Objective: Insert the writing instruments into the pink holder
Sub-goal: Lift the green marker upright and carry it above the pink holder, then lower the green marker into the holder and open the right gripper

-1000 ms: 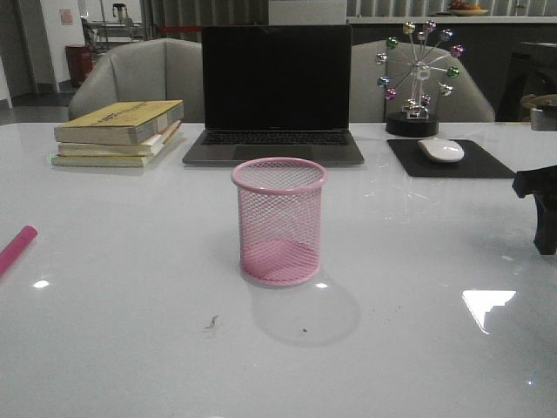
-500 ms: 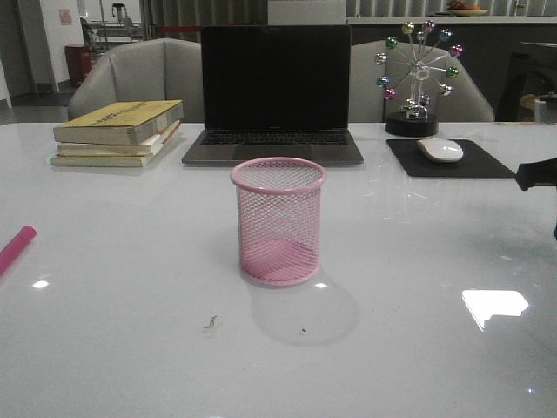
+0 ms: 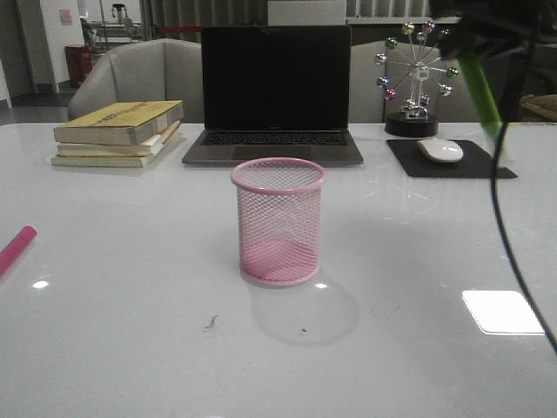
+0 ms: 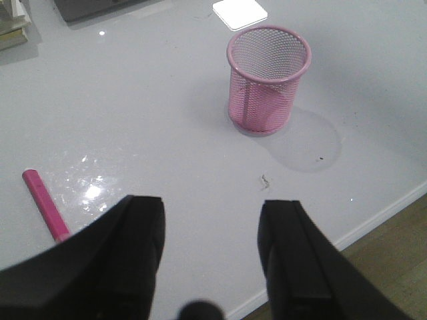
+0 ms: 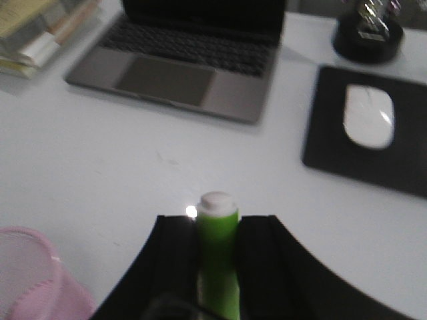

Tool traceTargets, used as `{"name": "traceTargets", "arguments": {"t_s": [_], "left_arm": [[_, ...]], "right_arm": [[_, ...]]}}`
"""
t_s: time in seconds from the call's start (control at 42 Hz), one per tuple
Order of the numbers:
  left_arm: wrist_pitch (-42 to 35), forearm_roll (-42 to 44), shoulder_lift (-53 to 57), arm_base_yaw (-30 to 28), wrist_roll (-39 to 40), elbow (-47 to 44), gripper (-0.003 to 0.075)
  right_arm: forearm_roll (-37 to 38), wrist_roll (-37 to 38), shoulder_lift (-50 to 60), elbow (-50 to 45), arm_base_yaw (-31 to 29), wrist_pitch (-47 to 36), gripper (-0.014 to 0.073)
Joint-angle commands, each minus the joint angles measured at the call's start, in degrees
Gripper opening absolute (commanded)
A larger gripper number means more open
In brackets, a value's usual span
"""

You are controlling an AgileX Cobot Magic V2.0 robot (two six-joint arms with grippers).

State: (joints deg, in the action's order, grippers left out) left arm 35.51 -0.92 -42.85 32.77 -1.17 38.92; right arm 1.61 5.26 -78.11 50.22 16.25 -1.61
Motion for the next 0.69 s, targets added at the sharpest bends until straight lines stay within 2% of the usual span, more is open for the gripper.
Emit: {"name": "traceTargets", "arguments": {"t_s": [0.0,0.167,0.405,0.524,0.667], "left_arm": [[-4.2,-0.2,0.0,0.4,0.0,1.5,0.0382],[-4.2,-0.2,0.0,0.4,0.0,1.5,0.0382],[-4.2,-0.2,0.0,0.4,0.0,1.5,0.0382],[-4.2,-0.2,0.0,0.4,0.0,1.5,0.0382],[-4.2,-0.2,0.0,0.4,0.0,1.5,0.0382]], "right_arm": [[0.2,-0.3,2.8,0.6,4.6,-11.6,0.0150],[0.2,-0.3,0.6,0.4,12.5,-24.4,0.0150],[0.4,-0.3,-8.4,0.4,15.6,-42.3,0.0150],[2.6,-0.3,-12.5,0.4,15.7,-45.8,0.0150],[6.7,-0.2,-16.1,0.4,15.7,-45.5,0.0150]]}}
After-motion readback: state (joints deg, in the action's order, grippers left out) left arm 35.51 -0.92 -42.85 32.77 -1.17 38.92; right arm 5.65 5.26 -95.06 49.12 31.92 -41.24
